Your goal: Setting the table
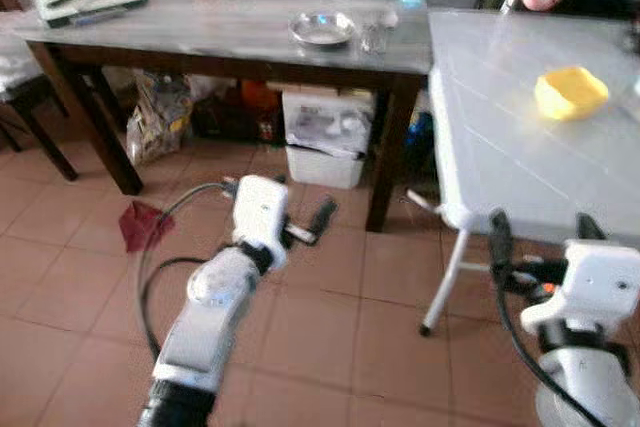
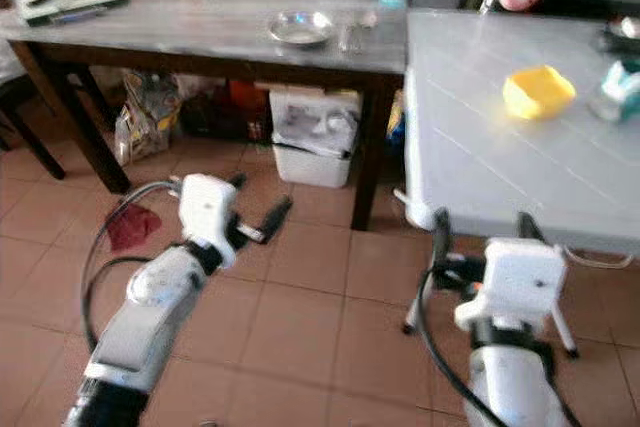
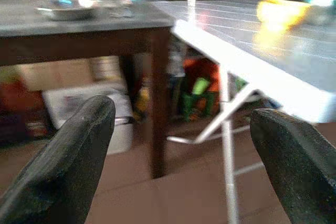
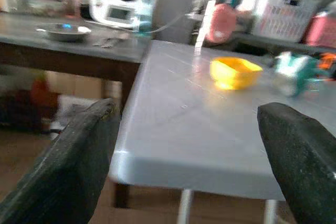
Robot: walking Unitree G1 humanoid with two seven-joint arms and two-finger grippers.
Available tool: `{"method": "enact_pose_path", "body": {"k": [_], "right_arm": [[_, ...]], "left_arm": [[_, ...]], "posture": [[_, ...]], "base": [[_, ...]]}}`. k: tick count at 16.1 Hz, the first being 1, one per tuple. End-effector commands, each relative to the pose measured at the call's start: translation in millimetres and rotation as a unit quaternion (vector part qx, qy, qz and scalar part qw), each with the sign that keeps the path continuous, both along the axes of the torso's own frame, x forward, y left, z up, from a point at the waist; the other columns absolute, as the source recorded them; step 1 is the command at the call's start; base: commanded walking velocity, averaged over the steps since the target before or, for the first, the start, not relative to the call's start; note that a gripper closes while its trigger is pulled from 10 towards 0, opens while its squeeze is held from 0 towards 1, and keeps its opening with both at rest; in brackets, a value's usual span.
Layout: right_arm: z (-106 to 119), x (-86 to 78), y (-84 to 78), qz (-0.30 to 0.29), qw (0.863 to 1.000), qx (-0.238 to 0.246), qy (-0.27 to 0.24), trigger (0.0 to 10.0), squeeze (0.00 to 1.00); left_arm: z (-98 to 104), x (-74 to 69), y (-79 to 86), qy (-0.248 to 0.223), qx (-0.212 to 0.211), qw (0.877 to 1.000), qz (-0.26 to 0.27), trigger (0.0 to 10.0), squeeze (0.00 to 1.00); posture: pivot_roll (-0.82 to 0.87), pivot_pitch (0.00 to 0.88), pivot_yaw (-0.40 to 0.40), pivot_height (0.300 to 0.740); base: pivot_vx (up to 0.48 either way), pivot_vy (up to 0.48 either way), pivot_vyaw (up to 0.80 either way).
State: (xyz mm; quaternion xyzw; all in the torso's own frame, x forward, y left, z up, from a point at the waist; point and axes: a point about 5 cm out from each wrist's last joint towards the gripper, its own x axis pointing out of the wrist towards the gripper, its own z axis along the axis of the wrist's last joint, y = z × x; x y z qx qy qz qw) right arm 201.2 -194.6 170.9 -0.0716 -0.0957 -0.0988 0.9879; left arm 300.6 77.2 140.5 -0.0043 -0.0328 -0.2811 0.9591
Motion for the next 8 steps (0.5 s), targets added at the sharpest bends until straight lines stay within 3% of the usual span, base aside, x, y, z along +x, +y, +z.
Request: {"method": "enact_pose_path", "body": {"k": [1, 8], "right_arm": [[2.8, 0.0, 2.3, 0.003, 1.0, 0.002, -0.007, 10.0, 0.0], [2.4, 1.0, 4.2, 0.004, 1.0, 0.005, -0.008, 10.0, 0.0]], "left_arm": [[1.8, 0.5, 2.4, -0.007, 0.009, 1.0, -0.003, 10.0, 0.0], [1.5, 0.7, 2.4, -0.007, 0.011, 1.0, -0.007, 10.0, 0.0]], "posture": [[-0.02, 0.119, -0.006, 0.714], [-0.02, 0.117, 0.0, 0.714]], "base": [[0.0, -0.349, 0.0], [0.0, -0.351, 0.0]]}}
